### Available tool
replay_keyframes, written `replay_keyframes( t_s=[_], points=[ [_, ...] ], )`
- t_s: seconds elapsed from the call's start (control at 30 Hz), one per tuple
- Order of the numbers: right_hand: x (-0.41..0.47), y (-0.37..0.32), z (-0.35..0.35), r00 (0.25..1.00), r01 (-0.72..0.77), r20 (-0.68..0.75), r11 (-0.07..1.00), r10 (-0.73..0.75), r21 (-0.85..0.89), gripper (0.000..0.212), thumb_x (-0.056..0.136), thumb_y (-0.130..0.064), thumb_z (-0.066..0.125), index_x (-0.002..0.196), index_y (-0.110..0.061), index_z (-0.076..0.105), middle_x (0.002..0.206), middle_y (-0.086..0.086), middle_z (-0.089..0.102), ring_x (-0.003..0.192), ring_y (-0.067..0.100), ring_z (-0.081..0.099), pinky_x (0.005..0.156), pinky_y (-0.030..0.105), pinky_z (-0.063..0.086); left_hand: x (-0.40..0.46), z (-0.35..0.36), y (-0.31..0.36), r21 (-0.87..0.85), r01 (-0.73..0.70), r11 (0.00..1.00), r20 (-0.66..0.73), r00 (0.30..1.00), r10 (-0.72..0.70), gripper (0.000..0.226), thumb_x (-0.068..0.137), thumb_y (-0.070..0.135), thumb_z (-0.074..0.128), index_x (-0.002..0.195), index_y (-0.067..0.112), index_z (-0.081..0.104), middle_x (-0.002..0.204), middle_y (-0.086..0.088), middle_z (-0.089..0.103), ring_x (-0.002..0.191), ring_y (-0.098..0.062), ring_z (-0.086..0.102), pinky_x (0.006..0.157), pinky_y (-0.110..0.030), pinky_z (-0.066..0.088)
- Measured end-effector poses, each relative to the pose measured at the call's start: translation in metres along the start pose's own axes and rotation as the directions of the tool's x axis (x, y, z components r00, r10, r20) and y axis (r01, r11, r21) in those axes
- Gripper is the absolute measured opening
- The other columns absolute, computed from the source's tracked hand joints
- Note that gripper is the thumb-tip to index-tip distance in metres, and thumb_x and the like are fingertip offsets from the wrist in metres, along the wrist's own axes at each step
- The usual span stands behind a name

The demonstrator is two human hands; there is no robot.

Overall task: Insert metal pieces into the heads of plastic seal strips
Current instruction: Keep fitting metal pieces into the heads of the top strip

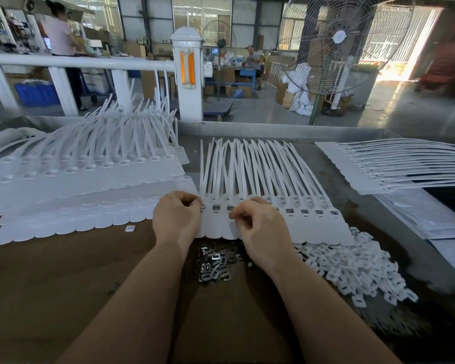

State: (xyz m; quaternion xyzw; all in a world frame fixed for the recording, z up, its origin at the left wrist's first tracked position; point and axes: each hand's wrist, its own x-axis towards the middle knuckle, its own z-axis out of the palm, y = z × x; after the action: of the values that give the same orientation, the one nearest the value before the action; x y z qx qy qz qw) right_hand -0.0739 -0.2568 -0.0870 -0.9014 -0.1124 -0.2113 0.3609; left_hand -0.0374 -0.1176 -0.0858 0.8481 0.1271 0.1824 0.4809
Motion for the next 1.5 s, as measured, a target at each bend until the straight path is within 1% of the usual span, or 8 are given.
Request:
replay_keyframes(
  t_s=[0.37, 0.67, 0.83, 0.97, 1.1, 1.23, 1.37, 1.5],
  points=[
    [-0.0001, -0.0007, -0.0008, 1.000, -0.005, 0.001, 1.000, 0.005, -0.007, 0.014, 0.087, -0.003, 0.056, 0.088, -0.010, 0.068, 0.094, -0.001, 0.058, 0.088, 0.013, 0.055, 0.081, 0.020, 0.043, 0.0017, 0.0006, -0.0016, -0.025, 0.014, 1.000, -0.010, 1.000, -0.015, 0.008, 0.086, 0.023, 0.065, 0.080, 0.022, 0.070, 0.070, 0.013, 0.058, 0.071, -0.006, 0.052, 0.068, -0.022, 0.038],
    [-0.0007, -0.0008, -0.0002, 1.000, 0.000, 0.002, 1.000, 0.000, -0.006, 0.014, 0.087, -0.003, 0.056, 0.088, -0.010, 0.068, 0.093, -0.001, 0.058, 0.088, 0.014, 0.056, 0.083, 0.028, 0.047, 0.0023, 0.0014, -0.0032, -0.007, -0.002, 1.000, 0.005, 1.000, 0.002, 0.007, 0.085, 0.021, 0.065, 0.080, 0.025, 0.067, 0.068, 0.017, 0.055, 0.064, 0.001, 0.049, 0.055, -0.015, 0.034],
    [-0.0007, -0.0009, -0.0002, 1.000, 0.007, -0.003, 1.000, -0.007, -0.012, 0.013, 0.087, -0.003, 0.056, 0.087, -0.010, 0.068, 0.091, -0.002, 0.056, 0.086, 0.013, 0.055, 0.082, 0.027, 0.047, 0.0016, 0.0013, -0.0021, 0.026, -0.014, 1.000, 0.010, 1.000, 0.014, 0.009, 0.086, 0.020, 0.064, 0.078, 0.026, 0.063, 0.071, 0.013, 0.056, 0.073, -0.008, 0.052, 0.068, -0.022, 0.037],
    [0.0000, -0.0007, -0.0001, 1.000, 0.010, -0.001, 1.000, -0.010, -0.021, 0.013, 0.087, -0.004, 0.057, 0.087, -0.010, 0.068, 0.090, -0.004, 0.055, 0.086, 0.013, 0.055, 0.082, 0.026, 0.047, 0.0004, 0.0015, -0.0023, 0.022, -0.030, 0.999, 0.003, 1.000, 0.030, 0.003, 0.086, 0.020, 0.064, 0.088, 0.022, 0.063, 0.076, 0.010, 0.056, 0.076, -0.011, 0.053, 0.068, -0.022, 0.037],
    [-0.0006, -0.0001, 0.0002, 1.000, 0.014, -0.001, 1.000, -0.014, -0.025, 0.013, 0.087, -0.004, 0.057, 0.087, -0.011, 0.068, 0.088, -0.005, 0.054, 0.086, 0.012, 0.055, 0.082, 0.024, 0.046, -0.0006, 0.0008, -0.0021, 0.007, -0.041, 0.999, 0.002, 0.999, 0.041, 0.018, 0.085, 0.020, 0.066, 0.095, 0.023, 0.051, 0.078, 0.011, 0.054, 0.074, -0.011, 0.052, 0.061, -0.023, 0.034],
    [0.0004, 0.0016, 0.0006, 1.000, -0.004, 0.005, 1.000, 0.004, -0.020, 0.013, 0.087, -0.005, 0.057, 0.088, -0.012, 0.068, 0.093, -0.002, 0.057, 0.089, 0.012, 0.055, 0.084, 0.022, 0.045, -0.0009, 0.0024, -0.0018, 0.024, -0.036, 0.999, -0.003, 0.999, 0.036, 0.013, 0.086, 0.017, 0.064, 0.092, 0.022, 0.054, 0.079, 0.009, 0.055, 0.078, -0.012, 0.052, 0.067, -0.023, 0.035],
    [0.0008, 0.0016, 0.0009, 1.000, 0.003, 0.007, 1.000, -0.003, -0.023, 0.013, 0.087, -0.006, 0.057, 0.088, -0.011, 0.068, 0.094, -0.001, 0.058, 0.089, 0.011, 0.055, 0.083, 0.020, 0.044, 0.0001, 0.0025, -0.0027, 0.017, -0.036, 0.999, 0.001, 0.999, 0.036, 0.013, 0.084, 0.014, 0.064, 0.088, 0.024, 0.056, 0.075, 0.012, 0.055, 0.076, -0.009, 0.052, 0.059, -0.019, 0.034],
    [0.0003, 0.0019, 0.0003, 1.000, 0.000, 0.003, 1.000, 0.000, -0.028, 0.012, 0.087, -0.006, 0.057, 0.089, -0.012, 0.068, 0.095, -0.001, 0.059, 0.089, 0.011, 0.055, 0.084, 0.019, 0.044, 0.0013, 0.0019, -0.0058, -0.037, -0.026, 0.999, 0.011, 1.000, 0.027, 0.013, 0.083, 0.016, 0.068, 0.089, 0.022, 0.059, 0.077, 0.011, 0.057, 0.079, -0.011, 0.055, 0.072, -0.023, 0.039]
  ],
)
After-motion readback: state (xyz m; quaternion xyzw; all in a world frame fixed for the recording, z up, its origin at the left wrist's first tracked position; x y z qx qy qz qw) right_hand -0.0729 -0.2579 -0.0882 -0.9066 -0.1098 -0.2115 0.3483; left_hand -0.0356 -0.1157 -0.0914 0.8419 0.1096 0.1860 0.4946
